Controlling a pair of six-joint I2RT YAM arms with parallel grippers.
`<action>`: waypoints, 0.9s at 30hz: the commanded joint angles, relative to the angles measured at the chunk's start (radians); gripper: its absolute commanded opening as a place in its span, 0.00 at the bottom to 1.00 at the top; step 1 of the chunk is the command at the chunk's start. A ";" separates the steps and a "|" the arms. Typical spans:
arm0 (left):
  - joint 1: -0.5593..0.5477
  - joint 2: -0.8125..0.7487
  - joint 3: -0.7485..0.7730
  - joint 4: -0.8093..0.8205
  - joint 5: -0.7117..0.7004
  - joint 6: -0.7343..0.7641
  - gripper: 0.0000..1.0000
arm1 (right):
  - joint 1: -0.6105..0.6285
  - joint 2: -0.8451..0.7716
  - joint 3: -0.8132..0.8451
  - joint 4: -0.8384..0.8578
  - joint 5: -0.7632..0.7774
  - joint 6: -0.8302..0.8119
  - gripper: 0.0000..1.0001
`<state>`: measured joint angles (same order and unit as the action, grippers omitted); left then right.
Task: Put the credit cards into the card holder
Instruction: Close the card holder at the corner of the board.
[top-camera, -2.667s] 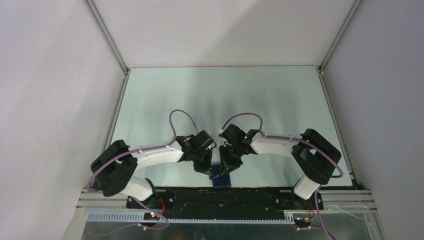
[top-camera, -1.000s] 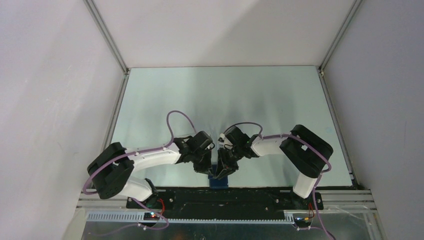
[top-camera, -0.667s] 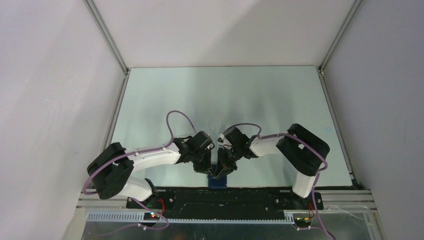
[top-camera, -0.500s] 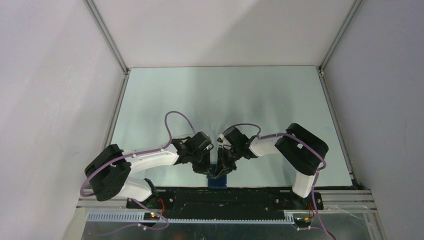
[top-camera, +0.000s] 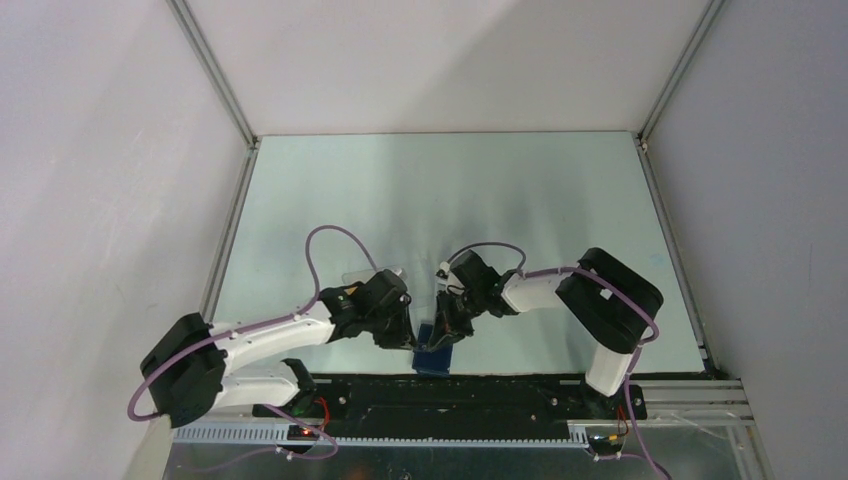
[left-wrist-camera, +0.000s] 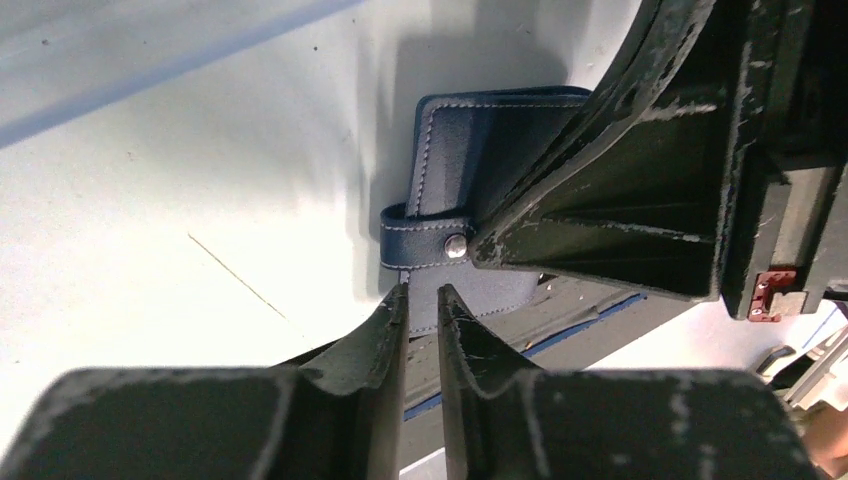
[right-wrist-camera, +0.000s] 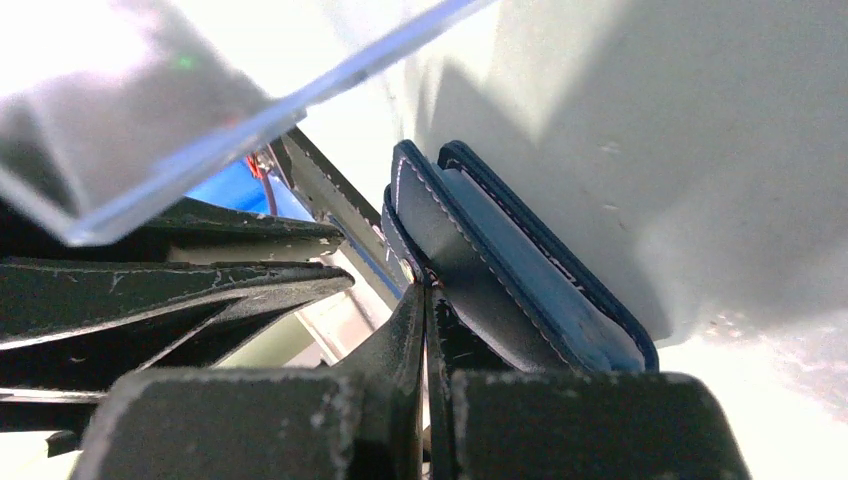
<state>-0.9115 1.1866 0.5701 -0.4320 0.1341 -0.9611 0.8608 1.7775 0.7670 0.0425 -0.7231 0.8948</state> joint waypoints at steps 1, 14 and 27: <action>0.007 -0.015 -0.004 0.002 -0.023 -0.003 0.19 | -0.016 -0.042 0.008 -0.005 0.055 -0.038 0.00; 0.007 0.122 0.074 0.004 -0.030 0.020 0.11 | -0.019 -0.071 0.025 -0.075 0.059 -0.073 0.00; 0.003 0.151 0.095 0.006 -0.049 0.003 0.22 | -0.008 -0.036 0.025 -0.119 0.094 -0.107 0.00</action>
<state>-0.9092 1.3293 0.6216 -0.4362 0.1146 -0.9600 0.8482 1.7405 0.7746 -0.0433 -0.6773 0.8211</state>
